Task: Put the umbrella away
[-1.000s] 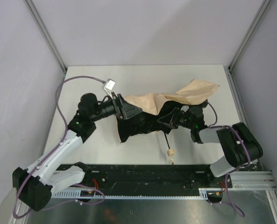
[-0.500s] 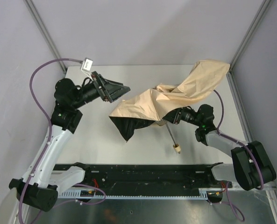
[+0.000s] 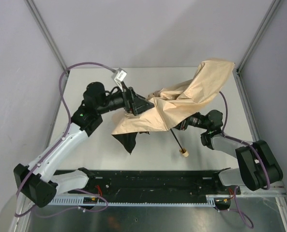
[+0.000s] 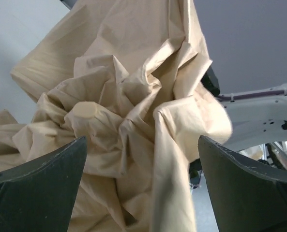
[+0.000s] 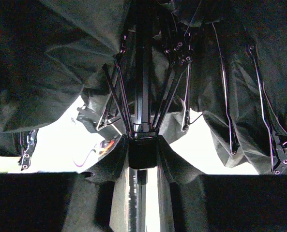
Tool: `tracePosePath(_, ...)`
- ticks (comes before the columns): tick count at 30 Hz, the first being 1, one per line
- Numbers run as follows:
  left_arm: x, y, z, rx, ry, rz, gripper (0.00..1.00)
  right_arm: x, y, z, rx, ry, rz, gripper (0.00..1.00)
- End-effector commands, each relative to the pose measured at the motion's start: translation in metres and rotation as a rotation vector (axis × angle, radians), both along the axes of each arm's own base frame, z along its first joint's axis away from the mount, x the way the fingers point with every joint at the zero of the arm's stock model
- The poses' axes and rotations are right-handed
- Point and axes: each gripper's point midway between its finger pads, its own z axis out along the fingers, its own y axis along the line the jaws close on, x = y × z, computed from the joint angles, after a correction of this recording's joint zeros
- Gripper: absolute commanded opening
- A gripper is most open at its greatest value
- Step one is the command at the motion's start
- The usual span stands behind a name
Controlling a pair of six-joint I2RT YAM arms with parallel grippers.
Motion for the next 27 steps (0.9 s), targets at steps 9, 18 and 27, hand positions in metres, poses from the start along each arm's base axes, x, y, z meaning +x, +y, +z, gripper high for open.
tracePosePath(9,0.020,-0.031,-0.036,0.103,0.030,-0.072,0.51,-0.022,0.024,0.052,0.110,-0.223,0.090,0.00)
tracePosePath(18,0.012,0.017,0.029,0.071,-0.124,0.055,0.96,0.034,0.030,0.055,0.079,-0.204,-0.163,0.00)
tracePosePath(27,0.019,0.107,-0.005,0.098,0.008,0.396,0.91,0.018,0.021,0.070,0.095,-0.279,-0.080,0.00)
